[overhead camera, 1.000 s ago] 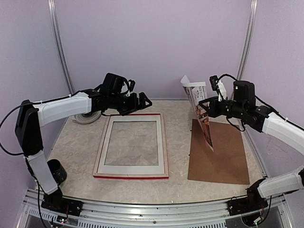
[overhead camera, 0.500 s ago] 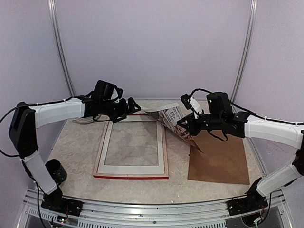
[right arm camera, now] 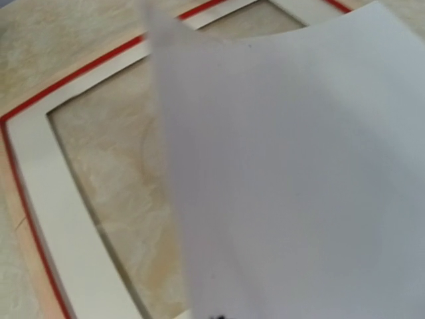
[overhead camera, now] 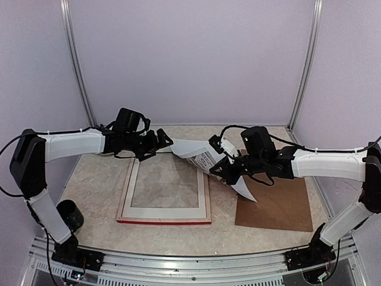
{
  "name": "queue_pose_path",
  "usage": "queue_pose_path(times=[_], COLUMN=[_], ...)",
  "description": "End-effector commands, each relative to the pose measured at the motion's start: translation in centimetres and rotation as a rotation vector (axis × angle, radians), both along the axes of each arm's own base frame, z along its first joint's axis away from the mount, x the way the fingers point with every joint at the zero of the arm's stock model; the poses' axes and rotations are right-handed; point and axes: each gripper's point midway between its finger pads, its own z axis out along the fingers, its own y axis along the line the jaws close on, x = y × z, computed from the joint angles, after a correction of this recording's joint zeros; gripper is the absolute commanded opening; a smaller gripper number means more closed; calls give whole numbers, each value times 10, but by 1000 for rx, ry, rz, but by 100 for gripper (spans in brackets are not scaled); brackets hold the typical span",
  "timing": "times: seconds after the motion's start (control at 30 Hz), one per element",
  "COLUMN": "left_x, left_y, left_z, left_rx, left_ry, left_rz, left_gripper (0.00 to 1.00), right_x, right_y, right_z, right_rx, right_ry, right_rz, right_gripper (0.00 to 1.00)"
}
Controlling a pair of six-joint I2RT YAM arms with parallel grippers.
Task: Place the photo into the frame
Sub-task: Turn over the photo.
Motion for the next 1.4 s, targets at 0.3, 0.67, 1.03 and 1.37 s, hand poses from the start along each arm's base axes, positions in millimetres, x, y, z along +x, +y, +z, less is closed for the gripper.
queue_pose_path(times=[0.3,0.67,1.03,1.37], left_x=[-5,-4,1,-6], left_y=[-1,1,3,-14], left_z=[-21,-31,-23,-30], left_rx=[-59,-43,-43,-77], left_ry=[30,37,12,24], left_rz=[-7,-1,12,-22], left_gripper=[99,99,99,99], right_x=[-30,-58,8,87], right_y=[35,47,0,-99], right_z=[-27,-17,21,-27], right_rx=[-48,-13,102,171], right_ry=[41,87,104,406], right_rz=[169,307,7,-420], right_gripper=[15,71,80,93])
